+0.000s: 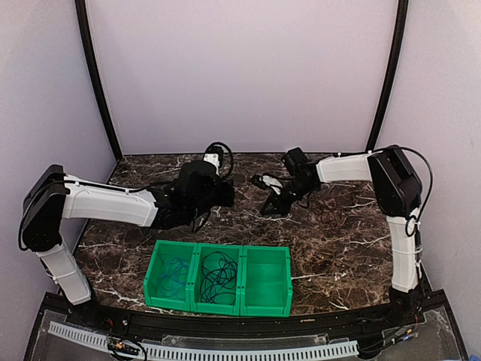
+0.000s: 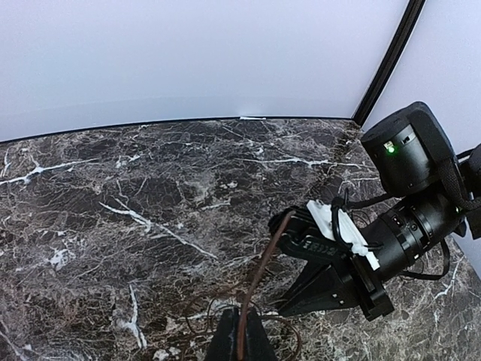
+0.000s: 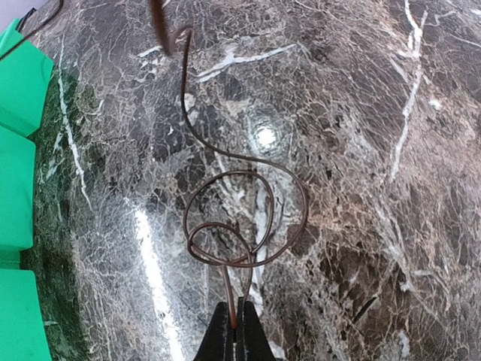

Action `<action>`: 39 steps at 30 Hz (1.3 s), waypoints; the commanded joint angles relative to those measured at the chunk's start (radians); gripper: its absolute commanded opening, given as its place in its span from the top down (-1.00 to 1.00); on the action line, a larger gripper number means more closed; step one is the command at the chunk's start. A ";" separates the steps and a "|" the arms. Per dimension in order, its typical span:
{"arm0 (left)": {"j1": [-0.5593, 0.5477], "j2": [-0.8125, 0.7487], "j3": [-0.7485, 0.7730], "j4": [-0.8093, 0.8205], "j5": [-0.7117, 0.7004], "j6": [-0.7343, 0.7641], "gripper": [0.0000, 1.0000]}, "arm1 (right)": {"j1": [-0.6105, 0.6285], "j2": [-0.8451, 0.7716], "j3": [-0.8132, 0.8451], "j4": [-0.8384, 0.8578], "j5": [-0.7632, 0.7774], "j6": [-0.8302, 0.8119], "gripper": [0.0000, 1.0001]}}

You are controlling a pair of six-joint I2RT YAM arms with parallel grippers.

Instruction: Untangle the cables

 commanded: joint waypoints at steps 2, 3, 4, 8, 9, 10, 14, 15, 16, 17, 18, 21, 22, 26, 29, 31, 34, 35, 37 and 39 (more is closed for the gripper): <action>0.014 -0.143 -0.033 -0.068 -0.083 0.062 1.00 | -0.039 -0.128 -0.093 0.053 0.077 0.015 1.00; 0.020 -0.191 -0.051 -0.088 -0.108 0.082 1.00 | -0.058 -0.140 -0.102 0.044 0.090 0.019 1.00; 0.025 -0.218 -0.061 -0.130 -0.121 0.088 1.00 | -0.082 -0.148 -0.101 0.029 0.097 0.021 1.00; 0.066 -0.424 -0.125 -0.296 -0.191 0.088 1.00 | -0.187 -0.163 -0.098 -0.018 0.113 0.041 1.00; 0.080 -0.454 -0.144 -0.344 -0.201 0.084 1.00 | -0.215 -0.167 -0.099 -0.021 0.114 0.047 1.00; 0.092 -0.515 -0.154 -0.372 -0.226 0.082 1.00 | -0.240 -0.171 -0.099 -0.021 0.116 0.054 1.00; 0.114 -0.678 -0.204 -0.496 -0.308 0.073 1.00 | -0.315 -0.173 -0.088 -0.024 0.120 0.077 1.00; 0.116 -0.703 -0.218 -0.522 -0.319 0.072 1.00 | -0.327 -0.173 -0.085 -0.025 0.116 0.082 1.00; 0.120 -0.745 -0.224 -0.534 -0.337 0.069 1.00 | -0.337 -0.174 -0.080 -0.025 0.113 0.086 1.00; 0.121 -0.762 -0.231 -0.555 -0.345 0.067 1.00 | -0.343 -0.173 -0.077 -0.025 0.113 0.093 1.00; 0.123 -0.791 -0.235 -0.564 -0.362 0.062 1.00 | -0.350 -0.172 -0.072 -0.025 0.111 0.096 1.00; 0.123 -0.827 -0.237 -0.602 -0.383 0.054 1.00 | -0.361 -0.173 -0.065 -0.024 0.111 0.103 1.00; 0.124 -0.836 -0.236 -0.606 -0.388 0.050 1.00 | -0.363 -0.172 -0.065 -0.023 0.112 0.105 1.00; 0.124 -0.844 -0.234 -0.615 -0.399 0.046 1.00 | -0.367 -0.173 -0.068 -0.022 0.108 0.111 1.00; 0.124 -0.839 -0.227 -0.609 -0.387 0.049 1.00 | -0.368 -0.183 -0.074 -0.029 0.110 0.112 1.00; 0.124 -0.836 -0.195 -0.611 -0.375 0.063 1.00 | -0.370 -0.206 -0.077 -0.045 0.105 0.103 1.00; 0.123 -0.836 -0.147 -0.603 -0.337 0.107 1.00 | -0.370 -0.283 -0.103 -0.063 0.079 0.083 1.00; 0.123 -0.836 -0.125 -0.600 -0.303 0.131 1.00 | -0.370 -0.316 -0.112 -0.072 0.059 0.077 1.00; 0.124 -0.835 -0.094 -0.582 -0.231 0.164 1.00 | -0.363 -0.380 -0.130 -0.104 0.002 0.056 1.00; 0.123 -0.825 -0.067 -0.560 -0.130 0.196 1.00 | -0.345 -0.455 -0.145 -0.143 -0.040 0.036 1.00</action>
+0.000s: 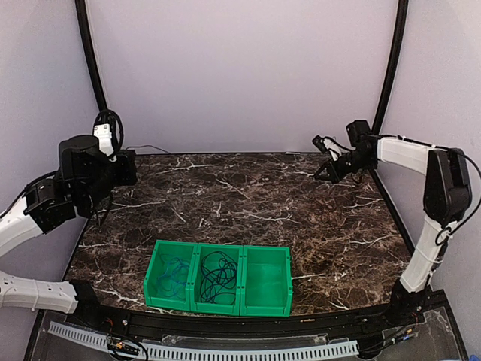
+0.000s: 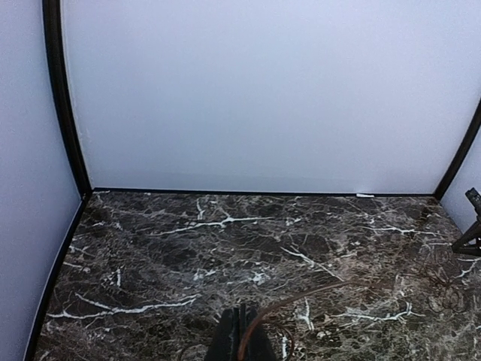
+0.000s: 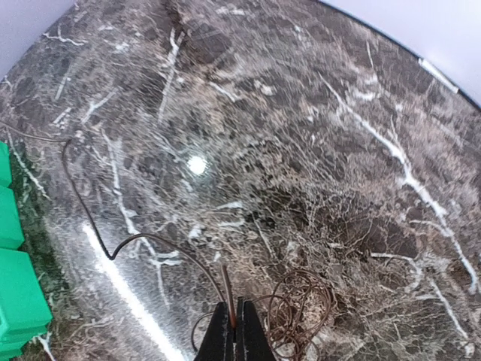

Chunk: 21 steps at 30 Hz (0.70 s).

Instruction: Untangle the cables

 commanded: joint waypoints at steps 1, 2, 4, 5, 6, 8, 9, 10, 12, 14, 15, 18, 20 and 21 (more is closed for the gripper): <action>0.005 0.011 0.083 0.060 0.238 0.092 1.00 | 0.032 -0.180 -0.024 -0.074 -0.124 -0.058 1.00; 0.005 0.016 0.100 0.077 0.281 0.105 1.00 | 0.049 -0.212 -0.032 -0.096 -0.142 -0.074 1.00; 0.005 0.037 0.122 0.109 0.415 0.117 1.00 | 0.098 -0.273 -0.054 -0.136 -0.148 -0.104 1.00; 0.004 0.055 0.130 0.120 0.498 0.118 1.00 | 0.127 -0.300 -0.068 -0.153 -0.142 -0.120 1.00; 0.004 0.063 0.143 0.141 0.536 0.115 1.00 | 0.162 -0.326 -0.085 -0.165 -0.131 -0.131 1.00; 0.003 0.094 0.165 0.163 0.629 0.101 1.00 | 0.236 -0.369 -0.123 -0.180 -0.115 -0.142 1.00; 0.001 0.115 0.175 0.169 0.682 0.091 1.00 | 0.266 -0.387 -0.143 -0.181 -0.118 -0.143 1.00; -0.001 0.123 0.180 0.184 0.696 0.085 1.00 | 0.291 -0.400 -0.166 -0.180 -0.126 -0.142 1.00; -0.006 0.144 0.183 0.200 0.770 0.074 1.00 | 0.336 -0.412 -0.205 -0.186 -0.143 -0.149 1.00; -0.010 0.161 0.181 0.203 0.832 0.072 1.00 | 0.382 -0.414 -0.240 -0.196 -0.159 -0.162 1.00; -0.012 0.163 0.172 0.203 0.848 0.072 1.00 | 0.408 -0.414 -0.258 -0.203 -0.165 -0.173 1.00; -0.019 0.162 0.143 0.199 0.902 0.062 1.00 | 0.478 -0.420 -0.307 -0.203 -0.157 -0.188 1.00; -0.034 0.162 0.115 0.198 0.927 0.046 1.00 | 0.510 -0.414 -0.321 -0.195 -0.142 -0.188 1.00; -0.040 0.163 0.096 0.199 0.933 0.034 1.00 | 0.519 -0.407 -0.327 -0.190 -0.139 -0.186 1.00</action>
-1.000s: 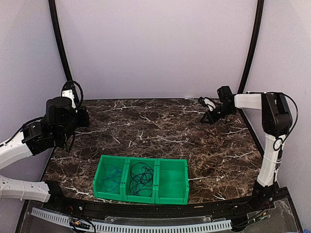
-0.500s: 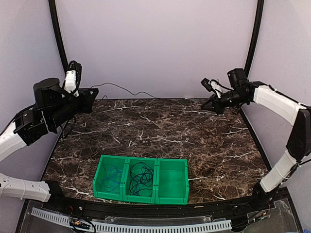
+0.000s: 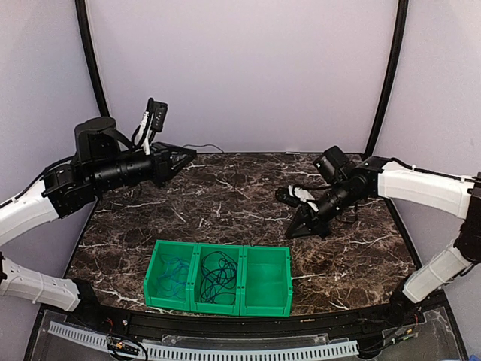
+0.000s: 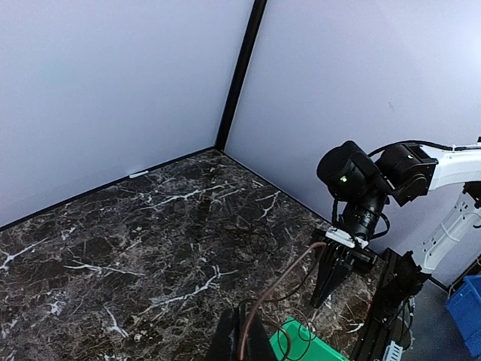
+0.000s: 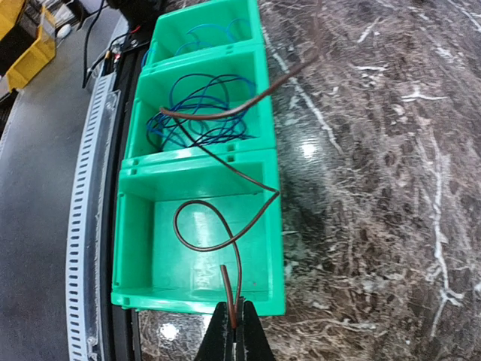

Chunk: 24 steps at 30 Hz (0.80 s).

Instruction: Untangle the cables

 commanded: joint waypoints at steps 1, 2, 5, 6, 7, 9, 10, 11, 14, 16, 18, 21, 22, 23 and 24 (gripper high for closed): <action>-0.040 -0.010 -0.056 0.036 0.114 -0.040 1.00 | 0.057 0.008 -0.025 0.004 -0.005 -0.019 1.00; -0.049 -0.006 -0.069 0.036 0.113 -0.042 1.00 | 0.062 0.020 -0.027 0.008 -0.002 -0.016 1.00; -0.102 0.018 -0.081 0.030 0.090 -0.044 1.00 | 0.066 0.068 -0.018 -0.020 0.000 -0.035 0.83; -0.110 0.029 -0.081 0.026 0.088 -0.044 1.00 | 0.067 0.082 -0.010 -0.044 -0.005 -0.052 0.74; -0.123 0.035 -0.082 0.026 0.089 -0.045 1.00 | 0.066 0.088 -0.003 -0.065 -0.009 -0.066 0.67; -0.140 0.053 -0.079 0.023 0.093 -0.050 1.00 | 0.059 0.070 -0.013 -0.081 -0.002 -0.086 0.47; -0.144 0.067 -0.078 0.022 0.098 -0.051 1.00 | 0.052 0.051 -0.021 -0.084 0.002 -0.092 0.33; -0.154 0.074 -0.078 0.021 0.100 -0.053 1.00 | 0.039 0.026 -0.028 -0.086 0.003 -0.100 0.22; -0.173 0.117 -0.075 0.030 0.115 -0.055 1.00 | -0.015 -0.037 -0.038 -0.110 -0.010 -0.128 0.02; -0.193 0.146 -0.074 0.037 0.121 -0.055 1.00 | -0.044 -0.051 -0.028 -0.139 -0.021 -0.147 -0.05; -0.211 0.177 -0.060 0.042 0.125 -0.051 1.00 | -0.075 -0.060 -0.025 -0.155 -0.037 -0.146 -0.06; -0.238 0.218 -0.039 0.060 0.132 -0.045 1.00 | -0.152 -0.076 -0.042 -0.119 -0.078 -0.125 -0.07; -0.250 0.243 -0.029 0.064 0.146 -0.045 1.00 | -0.181 -0.079 -0.050 -0.093 -0.087 -0.109 -0.07; -0.255 0.270 -0.024 0.066 0.154 -0.045 1.00 | -0.220 -0.080 -0.060 -0.060 -0.092 -0.081 -0.07; -0.265 0.283 -0.012 0.067 0.168 -0.045 1.00 | -0.251 -0.078 -0.068 -0.028 -0.089 -0.053 -0.07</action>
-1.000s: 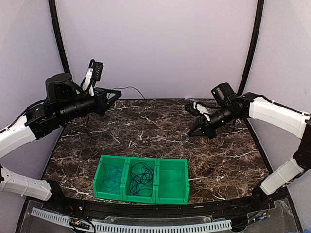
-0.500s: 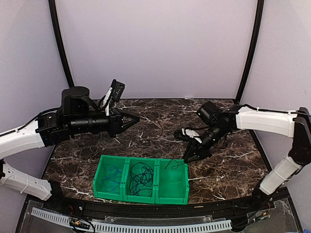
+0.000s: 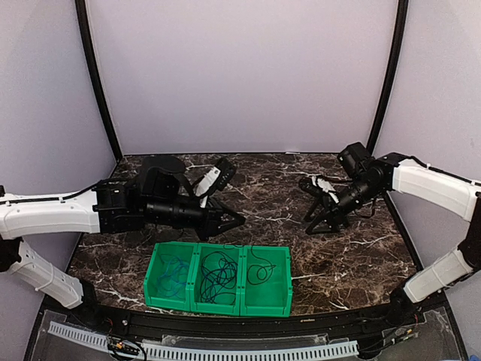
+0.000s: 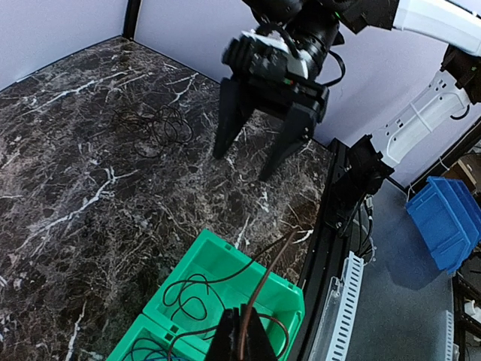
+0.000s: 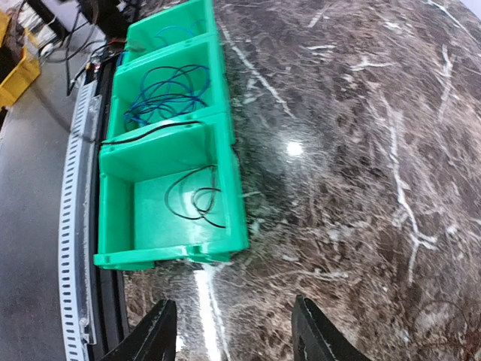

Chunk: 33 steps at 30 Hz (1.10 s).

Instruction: Untangle the cables

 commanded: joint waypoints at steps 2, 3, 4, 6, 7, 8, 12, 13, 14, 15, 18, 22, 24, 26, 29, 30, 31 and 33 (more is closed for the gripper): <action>-0.042 0.091 0.066 0.042 0.065 0.000 1.00 | -0.157 -0.005 -0.049 0.151 -0.031 0.118 -0.07; -0.047 0.121 0.072 0.043 0.073 0.000 1.00 | -0.183 0.002 -0.054 0.175 -0.025 0.140 -0.07; -0.056 0.138 0.087 0.043 0.074 -0.002 1.00 | -0.204 0.008 -0.061 0.197 -0.016 0.159 -0.07; -0.067 0.189 0.119 0.040 0.063 -0.012 1.00 | -0.242 0.022 -0.071 0.223 -0.005 0.185 -0.08; -0.069 0.229 0.132 0.021 0.047 -0.017 1.00 | -0.256 0.024 -0.076 0.230 -0.006 0.192 -0.08; -0.074 0.249 0.161 -0.010 0.035 -0.028 1.00 | -0.268 0.022 -0.082 0.235 -0.007 0.197 -0.08; -0.083 0.375 0.257 -0.103 -0.023 -0.066 1.00 | -0.279 0.000 -0.097 0.251 0.006 0.206 -0.08; -0.088 0.413 0.284 -0.116 -0.039 -0.080 1.00 | -0.279 -0.004 -0.099 0.255 0.013 0.207 -0.08; -0.091 0.431 0.295 -0.136 -0.045 -0.084 1.00 | -0.280 -0.007 -0.101 0.259 0.023 0.208 -0.08; -0.096 0.460 0.315 -0.146 -0.054 -0.091 1.00 | -0.280 -0.009 -0.103 0.262 0.035 0.209 -0.08; -0.101 0.505 0.342 -0.191 -0.073 -0.106 1.00 | -0.286 -0.013 -0.110 0.271 0.058 0.212 -0.08; -0.102 0.510 0.352 -0.271 -0.110 -0.124 1.00 | -0.292 -0.011 -0.116 0.271 0.052 0.213 -0.08; -0.102 0.480 0.344 -0.319 -0.115 -0.131 1.00 | -0.292 -0.014 -0.118 0.273 0.050 0.214 -0.09; -0.102 0.431 0.317 -0.354 -0.122 -0.138 1.00 | -0.292 -0.020 -0.121 0.276 0.052 0.215 -0.08; -0.102 0.371 0.267 -0.397 -0.132 -0.156 1.00 | -0.292 -0.023 -0.127 0.283 0.052 0.216 -0.09; -0.102 0.358 0.262 -0.407 -0.130 -0.159 1.00 | -0.292 -0.023 -0.126 0.285 0.049 0.217 -0.09; -0.102 0.356 0.263 -0.420 -0.126 -0.161 1.00 | -0.292 -0.022 -0.127 0.284 0.046 0.217 -0.09; -0.102 0.363 0.268 -0.419 -0.113 -0.163 1.00 | -0.292 -0.016 -0.126 0.287 0.034 0.217 -0.09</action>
